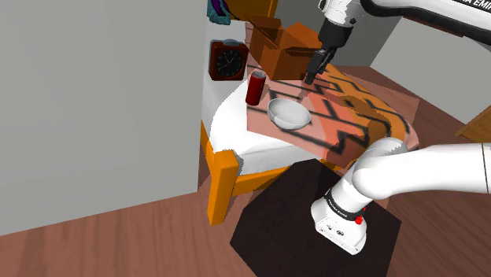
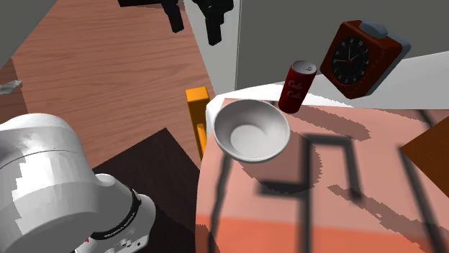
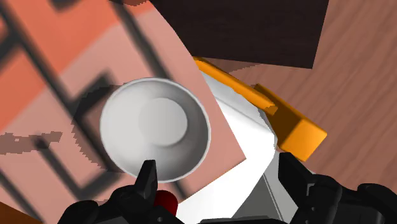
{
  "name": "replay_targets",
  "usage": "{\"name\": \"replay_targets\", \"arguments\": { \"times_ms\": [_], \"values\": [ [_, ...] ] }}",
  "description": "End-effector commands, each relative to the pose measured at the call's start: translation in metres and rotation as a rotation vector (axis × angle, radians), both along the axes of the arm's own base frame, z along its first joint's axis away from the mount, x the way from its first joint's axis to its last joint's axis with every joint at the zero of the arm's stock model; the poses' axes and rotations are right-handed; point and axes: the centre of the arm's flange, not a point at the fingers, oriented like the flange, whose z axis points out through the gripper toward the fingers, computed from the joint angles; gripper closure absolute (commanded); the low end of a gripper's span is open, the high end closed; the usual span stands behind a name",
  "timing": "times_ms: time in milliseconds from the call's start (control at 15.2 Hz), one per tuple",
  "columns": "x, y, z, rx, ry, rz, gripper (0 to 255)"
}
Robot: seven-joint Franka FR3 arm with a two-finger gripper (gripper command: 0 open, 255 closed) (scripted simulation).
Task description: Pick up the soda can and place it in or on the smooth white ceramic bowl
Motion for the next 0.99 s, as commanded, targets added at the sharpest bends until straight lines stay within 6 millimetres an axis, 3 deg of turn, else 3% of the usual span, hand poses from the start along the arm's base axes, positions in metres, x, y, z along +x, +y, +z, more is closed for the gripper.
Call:
{"name": "replay_targets", "arguments": {
  "times_ms": [0,924],
  "values": [
    [0.0,0.0,0.0,0.0,0.0,0.0,0],
    [0.163,-0.06,-0.076,0.056,0.018,-0.05,0]
  ]
}}
